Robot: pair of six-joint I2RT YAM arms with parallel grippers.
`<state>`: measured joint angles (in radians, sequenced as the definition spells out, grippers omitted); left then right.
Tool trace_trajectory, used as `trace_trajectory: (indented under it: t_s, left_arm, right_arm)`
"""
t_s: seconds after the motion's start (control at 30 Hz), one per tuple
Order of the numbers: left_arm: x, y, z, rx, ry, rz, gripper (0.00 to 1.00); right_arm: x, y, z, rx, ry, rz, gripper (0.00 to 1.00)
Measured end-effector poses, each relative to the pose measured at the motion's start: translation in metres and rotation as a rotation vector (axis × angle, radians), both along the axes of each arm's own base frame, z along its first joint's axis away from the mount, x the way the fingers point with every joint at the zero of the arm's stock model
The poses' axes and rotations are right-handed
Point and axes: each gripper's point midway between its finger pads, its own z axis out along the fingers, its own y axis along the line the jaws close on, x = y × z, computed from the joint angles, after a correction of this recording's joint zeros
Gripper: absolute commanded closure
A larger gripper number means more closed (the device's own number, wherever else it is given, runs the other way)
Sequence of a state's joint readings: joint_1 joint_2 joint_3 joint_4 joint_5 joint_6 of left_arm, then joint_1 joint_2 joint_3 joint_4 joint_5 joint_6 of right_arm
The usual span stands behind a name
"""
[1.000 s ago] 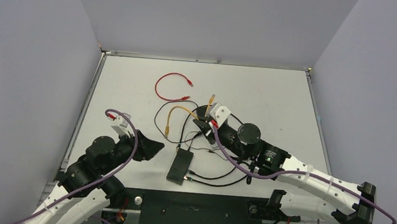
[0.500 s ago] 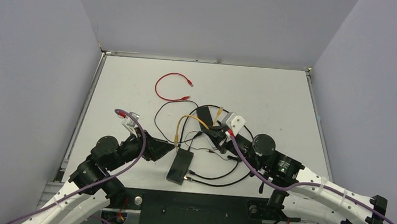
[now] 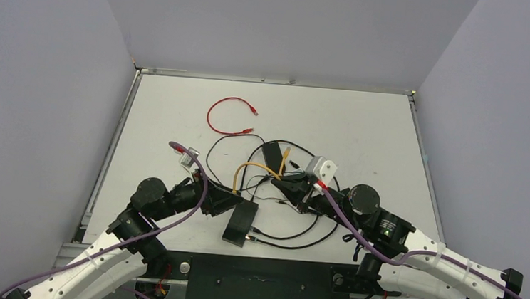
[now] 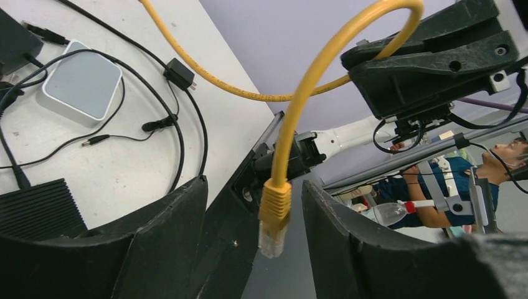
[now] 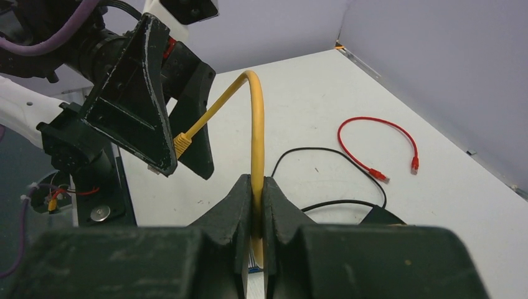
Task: Insert the plug into the switch port
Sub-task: Pick up the connector from the center of the board.
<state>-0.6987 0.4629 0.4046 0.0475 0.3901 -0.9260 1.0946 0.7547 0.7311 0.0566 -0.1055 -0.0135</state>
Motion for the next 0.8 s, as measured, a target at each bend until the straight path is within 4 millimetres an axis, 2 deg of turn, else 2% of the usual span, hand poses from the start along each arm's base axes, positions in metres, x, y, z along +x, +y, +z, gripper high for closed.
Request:
trace_trajectory:
  t_s: [0.3,0.5,0.67,0.8]
  left_arm:
    - [-0.012,-0.003,0.013,-0.058,-0.034,-0.065,0.50]
    - [-0.016,-0.005,0.006,-0.065,-0.023,-0.096,0.56]
    - [-0.019,-0.006,0.005,-0.071,-0.020,-0.112,0.59]
    - [-0.021,-0.006,0.007,-0.080,-0.020,-0.122,0.66]
  right_arm:
    - [0.000,-0.002,-0.011,-0.012,0.007,-0.003,1.00]
    - [0.000,-0.002,-0.014,-0.013,0.009,-0.008,1.00]
    - [0.001,-0.005,-0.007,0.010,-0.001,-0.021,1.00]
    - [0.001,-0.007,-0.002,0.030,-0.011,-0.027,1.00]
